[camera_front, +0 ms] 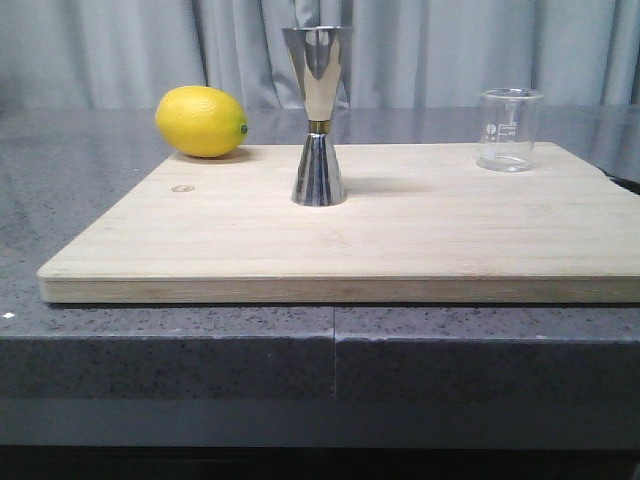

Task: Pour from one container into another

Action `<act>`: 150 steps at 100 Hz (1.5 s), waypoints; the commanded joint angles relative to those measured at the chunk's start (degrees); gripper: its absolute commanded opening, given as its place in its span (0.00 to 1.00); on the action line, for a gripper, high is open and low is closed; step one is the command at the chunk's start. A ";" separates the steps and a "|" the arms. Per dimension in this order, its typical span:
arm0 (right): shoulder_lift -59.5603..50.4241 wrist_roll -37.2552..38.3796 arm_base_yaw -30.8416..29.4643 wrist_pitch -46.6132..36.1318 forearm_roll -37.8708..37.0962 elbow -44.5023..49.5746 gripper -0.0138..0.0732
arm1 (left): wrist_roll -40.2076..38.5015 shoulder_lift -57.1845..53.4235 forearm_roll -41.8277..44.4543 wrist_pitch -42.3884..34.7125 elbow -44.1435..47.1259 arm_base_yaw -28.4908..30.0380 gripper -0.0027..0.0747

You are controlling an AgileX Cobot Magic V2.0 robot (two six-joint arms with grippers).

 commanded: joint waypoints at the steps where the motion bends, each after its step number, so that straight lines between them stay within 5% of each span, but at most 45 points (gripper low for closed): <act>1: -0.22 -0.46 -0.32 0.01 -0.81 -1.37 0.10 | -0.53 0.47 0.09 -2.98 -1.52 0.05 0.01; 26: -0.22 -0.46 -0.32 -0.21 -0.81 -1.37 0.10 | -0.53 0.47 -0.75 -3.10 -1.18 0.05 0.01; 36: -0.22 -0.46 -0.32 -0.33 -0.81 -1.37 0.10 | 0.22 0.00 -9.27 -2.65 -0.81 0.05 0.01; 70: -0.22 -0.46 -0.32 -0.46 -0.81 -1.37 0.10 | 31.56 -9.54 -31.57 -7.66 9.06 1.63 0.01; 106: -0.22 -0.46 -0.32 -0.79 -0.81 -1.37 0.10 | 34.39 -9.71 -38.77 -17.04 17.87 9.02 0.01; 150: -0.22 -0.46 -0.32 -0.79 -0.81 -1.37 0.10 | 34.64 -9.71 -38.51 -14.71 17.98 10.55 0.01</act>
